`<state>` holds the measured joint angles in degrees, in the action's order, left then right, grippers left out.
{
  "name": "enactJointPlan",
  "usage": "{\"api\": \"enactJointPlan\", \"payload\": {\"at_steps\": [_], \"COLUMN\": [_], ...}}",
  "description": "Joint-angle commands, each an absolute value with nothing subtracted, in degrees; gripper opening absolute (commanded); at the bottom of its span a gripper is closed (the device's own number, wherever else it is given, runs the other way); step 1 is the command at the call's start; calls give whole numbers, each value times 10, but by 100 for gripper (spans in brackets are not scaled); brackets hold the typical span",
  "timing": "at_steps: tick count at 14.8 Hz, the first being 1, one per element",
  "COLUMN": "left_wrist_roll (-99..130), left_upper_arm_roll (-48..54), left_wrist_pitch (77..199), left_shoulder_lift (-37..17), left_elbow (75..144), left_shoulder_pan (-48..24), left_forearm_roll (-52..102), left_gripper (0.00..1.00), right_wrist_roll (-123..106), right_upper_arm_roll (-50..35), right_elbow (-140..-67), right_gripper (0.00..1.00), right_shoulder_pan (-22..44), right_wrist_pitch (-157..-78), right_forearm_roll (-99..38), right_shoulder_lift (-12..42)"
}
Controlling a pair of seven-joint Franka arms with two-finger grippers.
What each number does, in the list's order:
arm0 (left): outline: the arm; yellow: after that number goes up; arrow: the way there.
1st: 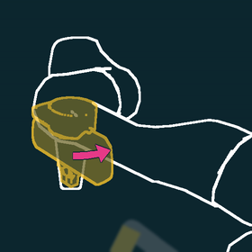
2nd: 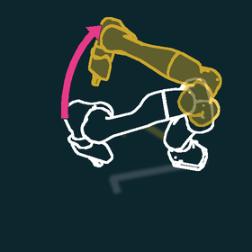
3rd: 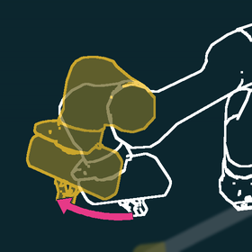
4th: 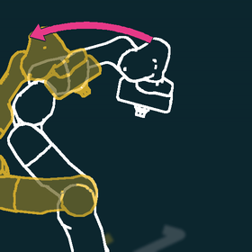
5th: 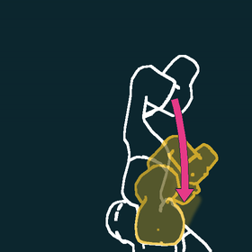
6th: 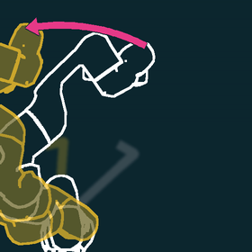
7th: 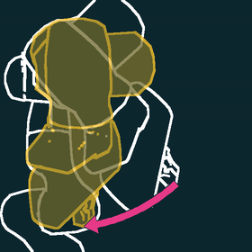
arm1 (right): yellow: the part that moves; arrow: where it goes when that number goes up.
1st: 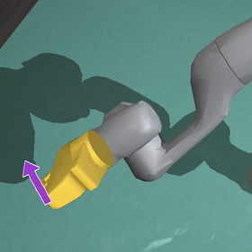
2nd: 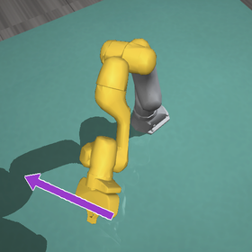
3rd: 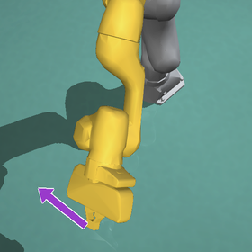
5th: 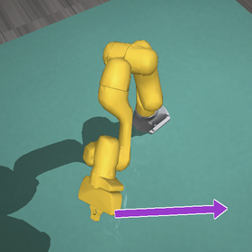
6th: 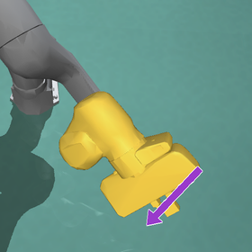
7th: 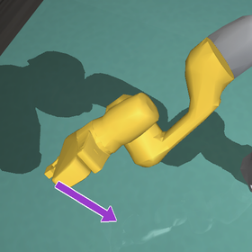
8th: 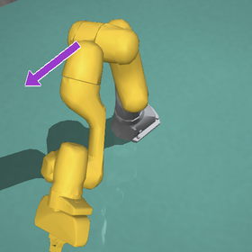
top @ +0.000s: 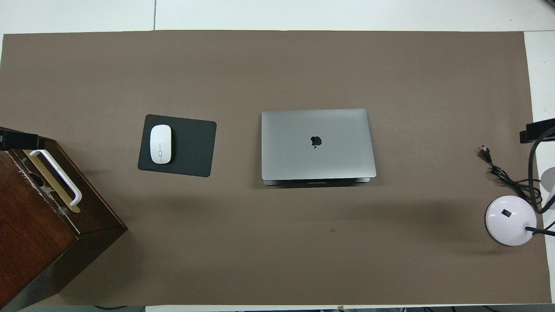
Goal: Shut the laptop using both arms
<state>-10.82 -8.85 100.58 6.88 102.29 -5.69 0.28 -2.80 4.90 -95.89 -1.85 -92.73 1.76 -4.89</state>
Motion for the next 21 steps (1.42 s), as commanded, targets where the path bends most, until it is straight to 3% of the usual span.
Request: {"api": "enactJointPlan", "payload": {"at_steps": [1, 7, 12, 21], "left_wrist_roll": [-98, -93, -5, -9], "left_upper_arm_roll": [-83, -80, -79, -76], "left_wrist_pitch": [998, 1004, 987, 985], "left_shoulder_lift": [74, 77, 67, 68], "left_elbow": [1015, 1014, 972, 977], "left_shoulder_pan": [-61, -62, -62, -69], "left_forearm_roll": [-11, -10, -9, -4], "left_gripper": [100, 100, 100, 100], "right_wrist_roll": [-26, -25, -26, -26], "right_upper_arm_roll": [46, 46, 46, 46], "right_elbow": [-976, -976, -978, -980], "right_gripper": [100, 100, 100, 100], "right_shoulder_pan": [-23, -20, -22, -21], "right_wrist_pitch": [-941, -947, -948, -948], "right_forearm_roll": [8, 7, 7, 7], "right_shoulder_lift": [-62, -62, -62, -62]}}
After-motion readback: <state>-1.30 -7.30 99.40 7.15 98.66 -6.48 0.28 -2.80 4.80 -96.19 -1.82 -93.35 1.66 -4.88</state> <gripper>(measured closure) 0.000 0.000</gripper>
